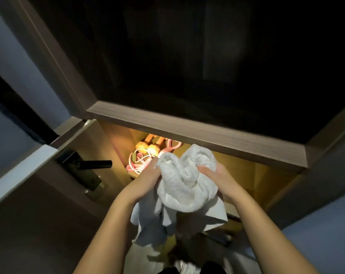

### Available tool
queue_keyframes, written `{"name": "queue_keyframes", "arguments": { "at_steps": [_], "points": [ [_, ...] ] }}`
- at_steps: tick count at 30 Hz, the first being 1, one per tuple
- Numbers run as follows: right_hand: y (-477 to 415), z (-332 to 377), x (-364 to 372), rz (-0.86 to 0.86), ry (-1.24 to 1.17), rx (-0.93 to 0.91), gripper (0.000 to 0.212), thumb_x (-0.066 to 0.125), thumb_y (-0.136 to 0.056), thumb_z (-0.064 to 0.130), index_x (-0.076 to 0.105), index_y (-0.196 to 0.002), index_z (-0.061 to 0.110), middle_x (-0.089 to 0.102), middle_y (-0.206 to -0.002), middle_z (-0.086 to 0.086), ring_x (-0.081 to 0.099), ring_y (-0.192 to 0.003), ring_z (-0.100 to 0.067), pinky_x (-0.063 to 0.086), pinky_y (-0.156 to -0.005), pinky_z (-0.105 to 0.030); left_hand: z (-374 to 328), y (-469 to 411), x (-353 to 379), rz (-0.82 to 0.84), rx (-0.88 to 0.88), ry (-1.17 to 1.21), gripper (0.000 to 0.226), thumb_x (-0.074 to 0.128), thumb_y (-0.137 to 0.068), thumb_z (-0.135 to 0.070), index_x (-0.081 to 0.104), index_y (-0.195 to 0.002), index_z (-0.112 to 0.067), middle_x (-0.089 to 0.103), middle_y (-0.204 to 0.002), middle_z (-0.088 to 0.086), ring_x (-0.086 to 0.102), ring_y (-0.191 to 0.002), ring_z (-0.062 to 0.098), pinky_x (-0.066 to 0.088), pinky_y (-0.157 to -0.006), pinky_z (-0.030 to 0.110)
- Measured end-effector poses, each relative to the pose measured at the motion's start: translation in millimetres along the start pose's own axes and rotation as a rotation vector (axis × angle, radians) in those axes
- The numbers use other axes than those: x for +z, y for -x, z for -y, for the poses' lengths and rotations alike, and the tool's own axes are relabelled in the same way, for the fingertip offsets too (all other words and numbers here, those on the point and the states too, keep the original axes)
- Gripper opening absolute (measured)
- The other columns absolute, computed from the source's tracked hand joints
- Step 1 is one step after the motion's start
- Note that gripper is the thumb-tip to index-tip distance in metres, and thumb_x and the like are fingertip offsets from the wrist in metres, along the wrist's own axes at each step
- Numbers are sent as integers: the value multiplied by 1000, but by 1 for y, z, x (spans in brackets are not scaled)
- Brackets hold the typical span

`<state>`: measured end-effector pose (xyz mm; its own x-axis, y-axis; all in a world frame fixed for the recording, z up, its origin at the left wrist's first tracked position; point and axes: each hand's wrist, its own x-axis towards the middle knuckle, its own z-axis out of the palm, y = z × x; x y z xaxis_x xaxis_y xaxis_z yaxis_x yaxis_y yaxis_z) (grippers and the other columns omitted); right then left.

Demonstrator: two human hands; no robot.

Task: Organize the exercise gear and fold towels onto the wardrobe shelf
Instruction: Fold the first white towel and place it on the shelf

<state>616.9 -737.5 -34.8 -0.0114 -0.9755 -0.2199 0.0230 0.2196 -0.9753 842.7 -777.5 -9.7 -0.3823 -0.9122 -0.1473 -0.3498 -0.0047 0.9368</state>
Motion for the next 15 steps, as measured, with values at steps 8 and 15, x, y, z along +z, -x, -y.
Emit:
{"name": "queue_keyframes", "arguments": {
  "at_steps": [8, 15],
  "points": [
    [16, -62, 14, -193, -43, 48, 20, 68, -88, 34, 68, -107, 29, 74, -95, 13, 71, -85, -4, 52, -60, -16, 46, -3, 11, 284, 102, -46, 55, 41, -84, -66, 49, -126, -32, 55, -125, -10, 51, -117, 1, 41, -103, 28],
    [54, -150, 48, -328, 73, -14, 12, 70, -87, 38, 64, -97, 32, 70, -80, 24, 68, -75, 4, 47, -50, -8, 142, 24, 36, 222, 154, -120, 30, 41, -101, -48, 59, -118, -30, 63, -116, -8, 60, -109, 9, 47, -100, 44]
  ]
}}
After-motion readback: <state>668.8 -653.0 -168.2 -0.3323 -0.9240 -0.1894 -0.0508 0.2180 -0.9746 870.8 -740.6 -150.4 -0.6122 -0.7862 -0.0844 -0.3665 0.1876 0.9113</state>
